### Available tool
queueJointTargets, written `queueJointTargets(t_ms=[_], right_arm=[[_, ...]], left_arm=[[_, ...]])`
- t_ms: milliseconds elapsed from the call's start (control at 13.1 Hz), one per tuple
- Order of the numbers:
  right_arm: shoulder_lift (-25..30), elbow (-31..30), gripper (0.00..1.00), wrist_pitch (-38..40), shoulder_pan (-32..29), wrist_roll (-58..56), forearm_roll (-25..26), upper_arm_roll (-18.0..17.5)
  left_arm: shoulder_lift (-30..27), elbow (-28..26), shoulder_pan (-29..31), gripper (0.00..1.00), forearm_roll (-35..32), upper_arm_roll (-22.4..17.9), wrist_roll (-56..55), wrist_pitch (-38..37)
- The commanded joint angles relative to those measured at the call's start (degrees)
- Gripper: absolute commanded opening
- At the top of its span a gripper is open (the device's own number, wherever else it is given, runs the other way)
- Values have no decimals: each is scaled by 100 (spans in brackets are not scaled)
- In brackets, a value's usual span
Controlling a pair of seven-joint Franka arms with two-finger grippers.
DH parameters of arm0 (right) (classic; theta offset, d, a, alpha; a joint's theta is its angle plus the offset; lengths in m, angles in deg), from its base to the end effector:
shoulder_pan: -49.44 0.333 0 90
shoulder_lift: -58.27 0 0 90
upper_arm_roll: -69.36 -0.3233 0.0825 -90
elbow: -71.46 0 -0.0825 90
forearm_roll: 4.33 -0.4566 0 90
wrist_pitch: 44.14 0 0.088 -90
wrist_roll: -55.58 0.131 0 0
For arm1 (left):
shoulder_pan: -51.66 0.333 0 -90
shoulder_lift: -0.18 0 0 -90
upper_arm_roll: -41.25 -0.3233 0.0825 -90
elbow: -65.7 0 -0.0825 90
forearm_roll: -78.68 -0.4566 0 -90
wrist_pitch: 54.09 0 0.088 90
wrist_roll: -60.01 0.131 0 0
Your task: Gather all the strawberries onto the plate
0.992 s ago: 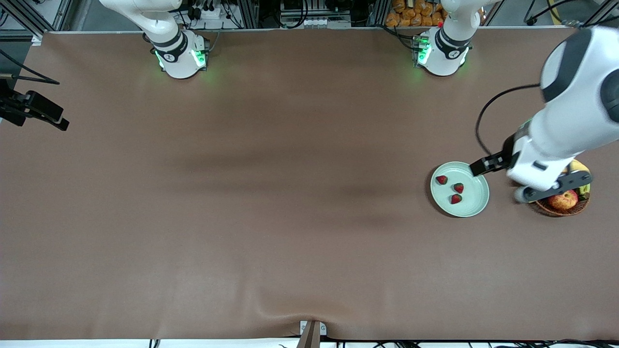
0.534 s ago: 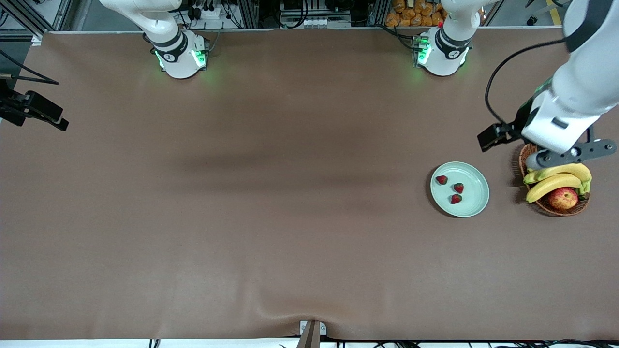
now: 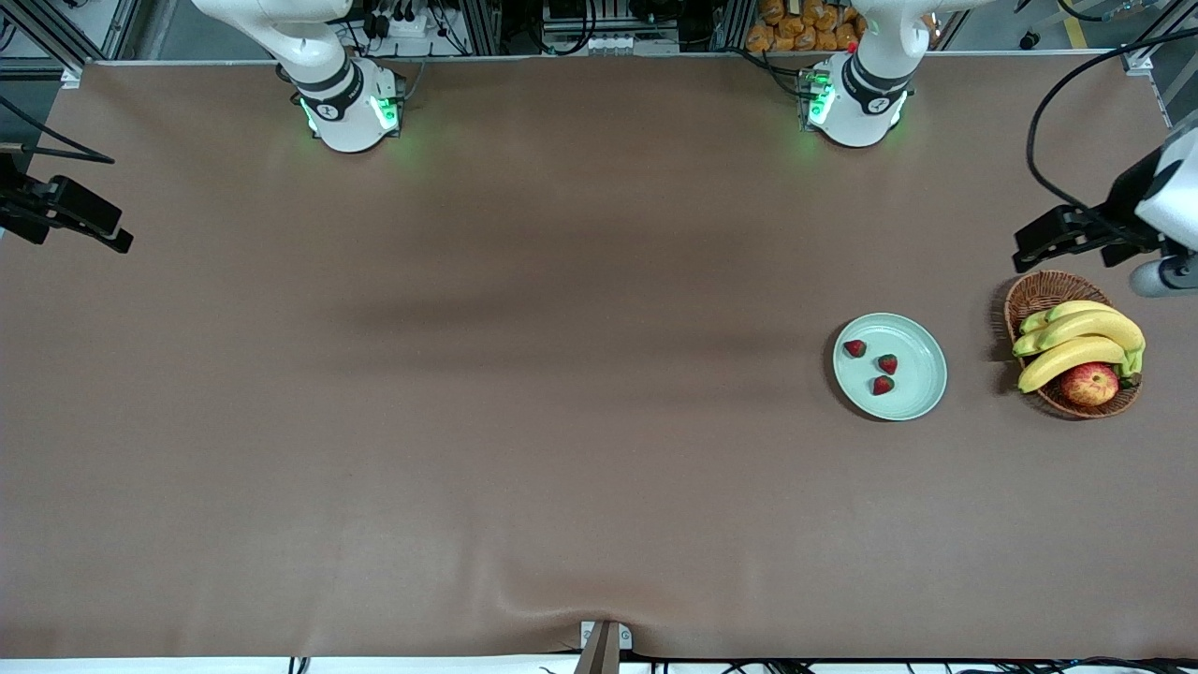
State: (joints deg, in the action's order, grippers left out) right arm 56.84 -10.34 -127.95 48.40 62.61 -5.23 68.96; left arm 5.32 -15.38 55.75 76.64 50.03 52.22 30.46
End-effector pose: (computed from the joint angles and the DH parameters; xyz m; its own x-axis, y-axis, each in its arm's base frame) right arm 0.6235 -0.0048 0.6598 0.9912 -0.1318 0.0081 -0.1316 -0.9912 -0.0169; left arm 0.6437 -0.0434 0.6272 0.9980 0.0577 -0.0249 0.0570 -0.9980 -0.0255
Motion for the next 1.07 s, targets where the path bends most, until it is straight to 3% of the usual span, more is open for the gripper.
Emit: queueJointTargets(t_ms=[0,382,992], right_arm=[[73,-46,100,32,34,9,-69,40],[73,-46,100,50,25,9,-77,40],[73,-55,100,50,16,9,-77,48]], left_arm=[[-531,-618,-251,100,343,-439,164,0],[-1172,-1286,-444,100,336,-509,164,9],[-1209,-1164,-726,100,248,-896,446,-220]])
